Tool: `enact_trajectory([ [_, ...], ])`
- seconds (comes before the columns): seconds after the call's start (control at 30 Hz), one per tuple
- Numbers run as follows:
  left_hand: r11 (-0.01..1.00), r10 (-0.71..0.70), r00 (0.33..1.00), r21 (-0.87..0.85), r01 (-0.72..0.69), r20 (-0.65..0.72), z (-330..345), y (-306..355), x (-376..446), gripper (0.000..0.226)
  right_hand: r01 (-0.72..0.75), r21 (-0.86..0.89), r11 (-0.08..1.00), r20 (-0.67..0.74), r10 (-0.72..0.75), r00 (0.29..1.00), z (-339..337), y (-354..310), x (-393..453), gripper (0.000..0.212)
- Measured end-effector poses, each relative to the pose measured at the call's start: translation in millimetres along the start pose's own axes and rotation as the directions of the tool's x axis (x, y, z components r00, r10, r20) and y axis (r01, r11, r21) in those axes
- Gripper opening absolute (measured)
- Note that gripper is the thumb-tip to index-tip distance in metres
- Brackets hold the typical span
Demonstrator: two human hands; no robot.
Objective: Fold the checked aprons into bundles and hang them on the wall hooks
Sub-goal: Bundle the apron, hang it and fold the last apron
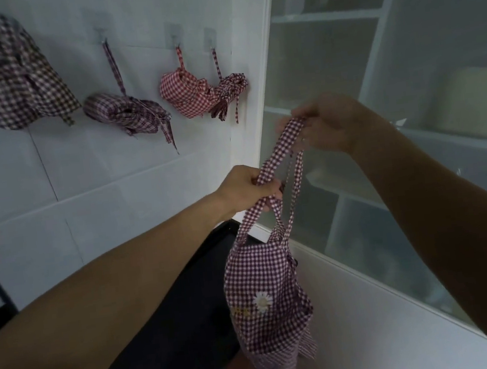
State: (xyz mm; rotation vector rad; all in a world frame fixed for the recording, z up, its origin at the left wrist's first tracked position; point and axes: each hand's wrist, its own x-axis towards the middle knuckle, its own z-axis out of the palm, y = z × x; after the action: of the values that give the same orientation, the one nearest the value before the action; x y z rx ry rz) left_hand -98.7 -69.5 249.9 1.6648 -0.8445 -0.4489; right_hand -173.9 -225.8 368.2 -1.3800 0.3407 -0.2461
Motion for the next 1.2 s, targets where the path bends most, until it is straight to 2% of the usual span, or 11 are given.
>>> enact_trajectory([
  [0.1,0.988,-0.047,0.998,-0.150,0.040,-0.046,-10.3,-0.4,-0.2,0.023,-0.017,-0.549,0.835,0.056,0.057,0.997,-29.4,12.1,0.4,0.015],
  [0.2,0.960,-0.101,0.991,-0.269,0.075,-0.086,-13.8,3.8,1.0,0.021,-0.132,-0.615,0.777,-0.029,0.146,0.989,-54.9,47.2,9.7,0.016],
  [0.3,0.973,-0.083,0.993,-0.222,0.063,-0.082,-15.0,6.5,2.2,0.013,-0.204,-0.640,0.741,0.085,0.331,0.940,-56.0,99.8,12.1,0.020],
  [0.37,0.984,-0.049,0.998,-0.172,0.043,-0.035,-15.9,7.9,1.2,0.011,-0.299,-0.611,0.733,0.159,0.483,0.861,-48.4,135.1,14.0,0.059],
  [0.43,0.993,-0.034,0.999,-0.113,0.037,0.022,-16.7,10.0,-1.0,0.012,-0.322,-0.591,0.740,0.145,0.490,0.860,-43.2,166.7,19.3,0.070],
  [0.63,1.000,-0.010,0.999,-0.030,0.008,-0.044,-25.6,7.5,-1.3,0.015,-0.421,-0.334,0.844,0.138,0.485,0.863,-57.1,194.1,15.4,0.008],
  [0.77,0.983,-0.143,0.980,0.094,0.157,-0.140,-45.4,-11.5,-0.5,0.023,-0.460,-0.172,0.871,0.114,0.482,0.869,-89.4,152.7,1.9,0.013],
  [0.9,0.857,-0.463,0.885,0.279,0.434,0.045,-65.3,-30.5,-8.9,0.036,-0.293,-0.010,0.956,0.067,0.293,0.954,-113.9,96.9,-17.5,0.009],
  [1.0,0.833,-0.553,0.811,0.140,0.535,0.189,-69.6,-38.7,-9.9,0.039,-0.233,0.065,0.970,0.006,0.233,0.973,-127.5,71.3,-15.9,0.017],
  [1.13,0.846,-0.433,0.900,-0.325,0.422,0.042,-60.8,-29.9,3.4,0.029,-0.219,0.113,0.969,0.071,0.212,0.975,-130.0,69.4,-12.1,0.036],
  [1.2,0.826,-0.380,0.925,-0.455,0.334,-0.013,-53.5,-21.9,9.3,0.030,-0.189,0.049,0.981,0.133,0.181,0.974,-122.6,77.1,-10.0,0.018],
])
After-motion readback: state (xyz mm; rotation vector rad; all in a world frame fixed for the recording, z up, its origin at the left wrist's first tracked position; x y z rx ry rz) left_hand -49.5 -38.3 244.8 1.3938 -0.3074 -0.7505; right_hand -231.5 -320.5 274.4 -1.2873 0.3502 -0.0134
